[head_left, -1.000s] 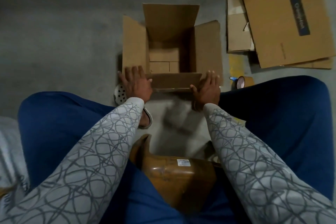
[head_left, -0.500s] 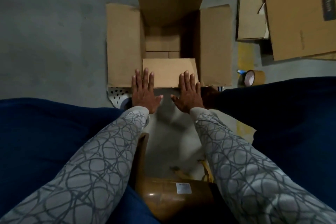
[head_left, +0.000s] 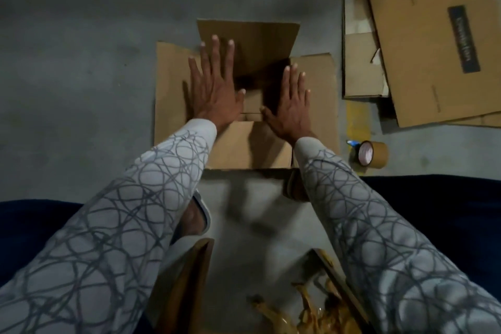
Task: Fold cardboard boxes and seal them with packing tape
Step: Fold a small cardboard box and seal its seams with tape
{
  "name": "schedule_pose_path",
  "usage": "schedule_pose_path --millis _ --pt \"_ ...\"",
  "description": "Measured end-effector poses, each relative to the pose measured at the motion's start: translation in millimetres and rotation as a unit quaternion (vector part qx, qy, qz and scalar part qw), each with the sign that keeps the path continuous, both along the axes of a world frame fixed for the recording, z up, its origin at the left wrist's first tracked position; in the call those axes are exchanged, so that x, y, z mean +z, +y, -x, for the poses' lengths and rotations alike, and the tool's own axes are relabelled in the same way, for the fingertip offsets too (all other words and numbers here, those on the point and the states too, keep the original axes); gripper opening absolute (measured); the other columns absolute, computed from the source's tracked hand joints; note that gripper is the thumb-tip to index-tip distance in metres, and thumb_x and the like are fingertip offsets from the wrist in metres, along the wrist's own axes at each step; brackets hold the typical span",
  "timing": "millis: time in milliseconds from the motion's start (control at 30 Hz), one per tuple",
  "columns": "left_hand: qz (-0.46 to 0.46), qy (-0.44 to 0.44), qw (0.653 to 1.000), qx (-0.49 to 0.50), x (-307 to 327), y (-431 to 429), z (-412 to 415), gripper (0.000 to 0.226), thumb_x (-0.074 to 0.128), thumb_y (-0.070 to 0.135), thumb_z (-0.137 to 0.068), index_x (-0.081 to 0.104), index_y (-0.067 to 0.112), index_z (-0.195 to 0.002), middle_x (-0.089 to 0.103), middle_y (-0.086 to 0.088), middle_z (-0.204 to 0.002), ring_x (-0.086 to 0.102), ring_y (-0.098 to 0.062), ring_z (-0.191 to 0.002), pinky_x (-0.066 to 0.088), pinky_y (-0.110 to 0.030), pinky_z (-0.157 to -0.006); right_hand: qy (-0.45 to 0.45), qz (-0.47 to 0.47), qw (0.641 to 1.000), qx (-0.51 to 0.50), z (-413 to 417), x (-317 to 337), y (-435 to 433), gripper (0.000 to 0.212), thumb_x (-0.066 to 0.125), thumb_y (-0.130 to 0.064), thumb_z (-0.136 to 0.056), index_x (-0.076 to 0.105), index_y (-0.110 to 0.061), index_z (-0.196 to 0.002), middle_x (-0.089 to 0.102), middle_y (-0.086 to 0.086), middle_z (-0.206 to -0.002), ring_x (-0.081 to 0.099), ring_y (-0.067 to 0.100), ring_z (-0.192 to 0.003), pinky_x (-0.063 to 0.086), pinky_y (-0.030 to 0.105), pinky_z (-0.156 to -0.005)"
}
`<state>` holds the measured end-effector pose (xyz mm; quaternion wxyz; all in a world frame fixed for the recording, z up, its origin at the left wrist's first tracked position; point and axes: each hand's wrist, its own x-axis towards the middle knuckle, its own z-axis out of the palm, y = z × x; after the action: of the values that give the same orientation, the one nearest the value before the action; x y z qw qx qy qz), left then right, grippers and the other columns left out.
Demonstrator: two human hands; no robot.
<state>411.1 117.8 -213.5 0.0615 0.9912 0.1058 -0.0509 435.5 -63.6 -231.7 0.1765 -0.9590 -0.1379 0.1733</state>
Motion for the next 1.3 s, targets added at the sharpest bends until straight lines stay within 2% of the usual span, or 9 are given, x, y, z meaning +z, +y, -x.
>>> schedule_pose_path --millis 167,267,433,700,800,933,1033,1100,1300 --pt "-0.028 -0.027 0.999 -0.025 12.1 27.0 -62.1 0.116 0.066 0.059 -0.081 -0.006 0.016 -0.161 -0.005 -0.017 -0.169 -0.004 -0.045 -0.154 0.003 -0.067 -0.120 -0.053 -0.019 0.997 -0.043 -63.0 13.0 14.0 0.121 0.076 -0.042 -0.082 -0.009 -0.010 -0.161 -0.015 0.010 -0.169 -0.012 0.034 -0.155 0.010 0.057 -0.124" --pt "-0.022 -0.026 0.999 -0.019 13.9 32.2 -65.9 0.103 0.058 0.059 -0.085 0.006 0.014 -0.161 0.021 -0.019 -0.165 0.010 -0.042 -0.154 0.001 -0.066 -0.121 -0.067 -0.035 0.997 -0.025 -80.5 16.7 19.1 0.123 0.081 -0.037 -0.078 -0.007 -0.018 -0.162 -0.012 0.006 -0.170 -0.010 0.034 -0.156 0.013 0.059 -0.123" --pt "-0.016 -0.071 0.997 -0.023 -3.4 17.4 -23.0 0.062 0.043 0.051 -0.093 0.051 0.011 -0.139 0.054 -0.020 -0.131 0.046 -0.039 -0.128 0.022 -0.057 -0.118 -0.045 -0.014 0.999 -0.021 -59.6 7.0 12.4 0.088 0.071 -0.040 -0.084 0.025 -0.027 -0.158 0.022 0.007 -0.163 0.015 0.031 -0.152 0.025 0.057 -0.117" --pt "0.055 0.065 0.996 -0.018 -55.9 -10.7 77.1 0.060 0.034 0.054 -0.102 0.051 0.015 -0.146 0.039 -0.018 -0.157 0.034 -0.037 -0.145 0.021 -0.054 -0.119 0.072 0.021 0.997 -0.011 30.2 -36.7 -12.6 0.061 0.041 -0.052 -0.103 0.032 -0.024 -0.157 0.013 0.002 -0.169 0.005 0.027 -0.156 0.013 0.055 -0.121" --pt "0.059 0.019 0.998 -0.013 -36.1 -17.2 82.2 0.060 0.027 0.049 -0.105 0.073 0.011 -0.104 0.069 -0.018 -0.110 0.060 -0.036 -0.103 0.037 -0.046 -0.102 0.035 -0.011 0.999 -0.019 39.0 -29.3 -12.4 0.049 0.044 -0.052 -0.103 0.055 -0.022 -0.140 0.027 0.006 -0.165 0.022 0.029 -0.151 0.021 0.053 -0.117" --pt "0.165 0.070 0.973 0.145 -0.4 -15.1 70.4 0.052 0.052 0.050 -0.099 0.072 0.010 -0.072 0.063 -0.008 -0.068 0.058 -0.030 -0.067 0.042 -0.032 -0.068 -0.012 -0.032 0.993 -0.113 46.9 -14.6 -14.9 0.041 0.045 -0.053 -0.102 0.065 -0.024 -0.124 0.046 0.005 -0.149 0.036 0.027 -0.138 0.027 0.051 -0.111" --pt "0.203 0.216 0.948 0.116 7.9 2.3 57.3 0.029 0.076 0.044 -0.081 0.077 0.016 -0.075 0.071 -0.002 -0.077 0.066 -0.025 -0.077 0.048 -0.030 -0.071 0.017 -0.061 0.974 -0.219 50.7 -5.3 -24.1 0.040 0.052 -0.054 -0.099 0.065 -0.026 -0.125 0.046 0.004 -0.146 0.035 0.026 -0.138 0.024 0.051 -0.110" --pt "0.204 0.237 0.946 0.081 8.7 6.5 53.2 0.021 0.081 0.041 -0.079 0.080 0.022 -0.089 0.076 0.000 -0.094 0.069 -0.025 -0.092 0.053 -0.034 -0.081 0.025 -0.056 0.964 -0.258 54.5 -2.0 -31.8 0.043 0.058 -0.056 -0.095 0.065 -0.027 -0.126 0.044 0.003 -0.148 0.033 0.025 -0.139 0.024 0.051 -0.109" --pt "0.071 -0.097 0.989 0.088 -0.6 -16.8 71.5 0.042 0.045 0.041 -0.101 0.056 0.017 -0.133 0.053 -0.014 -0.136 0.050 -0.035 -0.122 0.039 -0.045 -0.100 -0.100 -0.080 0.960 -0.247 86.8 3.7 -32.9 0.059 0.043 -0.064 -0.097 0.048 -0.026 -0.141 0.034 0.003 -0.158 0.031 0.024 -0.142 0.025 0.052 -0.110"
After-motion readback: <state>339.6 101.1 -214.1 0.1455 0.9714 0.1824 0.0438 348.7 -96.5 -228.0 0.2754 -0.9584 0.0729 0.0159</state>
